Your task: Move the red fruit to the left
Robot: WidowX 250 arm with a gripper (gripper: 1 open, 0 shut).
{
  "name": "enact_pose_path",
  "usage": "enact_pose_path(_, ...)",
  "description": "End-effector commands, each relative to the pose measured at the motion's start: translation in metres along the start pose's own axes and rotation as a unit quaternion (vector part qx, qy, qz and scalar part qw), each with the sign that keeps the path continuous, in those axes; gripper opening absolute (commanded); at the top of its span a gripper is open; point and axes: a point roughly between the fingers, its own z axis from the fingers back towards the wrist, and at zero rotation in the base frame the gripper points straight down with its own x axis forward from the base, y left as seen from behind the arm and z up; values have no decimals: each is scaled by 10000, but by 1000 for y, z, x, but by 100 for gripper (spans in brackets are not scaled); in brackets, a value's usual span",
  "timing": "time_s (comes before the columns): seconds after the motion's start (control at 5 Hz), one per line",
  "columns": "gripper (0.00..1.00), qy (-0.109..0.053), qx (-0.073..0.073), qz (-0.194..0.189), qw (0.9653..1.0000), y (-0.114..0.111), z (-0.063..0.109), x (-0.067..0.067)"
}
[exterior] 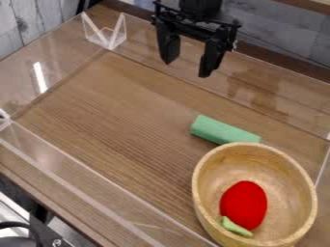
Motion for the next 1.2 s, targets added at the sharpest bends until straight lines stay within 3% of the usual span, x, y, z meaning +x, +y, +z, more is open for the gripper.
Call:
enact_pose_path(0.0, 100, 166, -23, -71, 9998, -12, -4, -5)
enact_pose_path(0.2, 100, 274, -159, 36, 9995, -53, -19, -14)
enact_pose_path(0.4, 100, 273, -273, 121, 9992, -97, -32, -24)
enact_pose_path(0.6, 100, 270, -373, 109, 9989, -116, -39, -42)
enact_pose_path(0.8, 100, 180, -490, 183, 9985, -116, -43, -57)
enact_pose_path(1.0, 100, 125, -554, 255, 9981, -106, -55, -59)
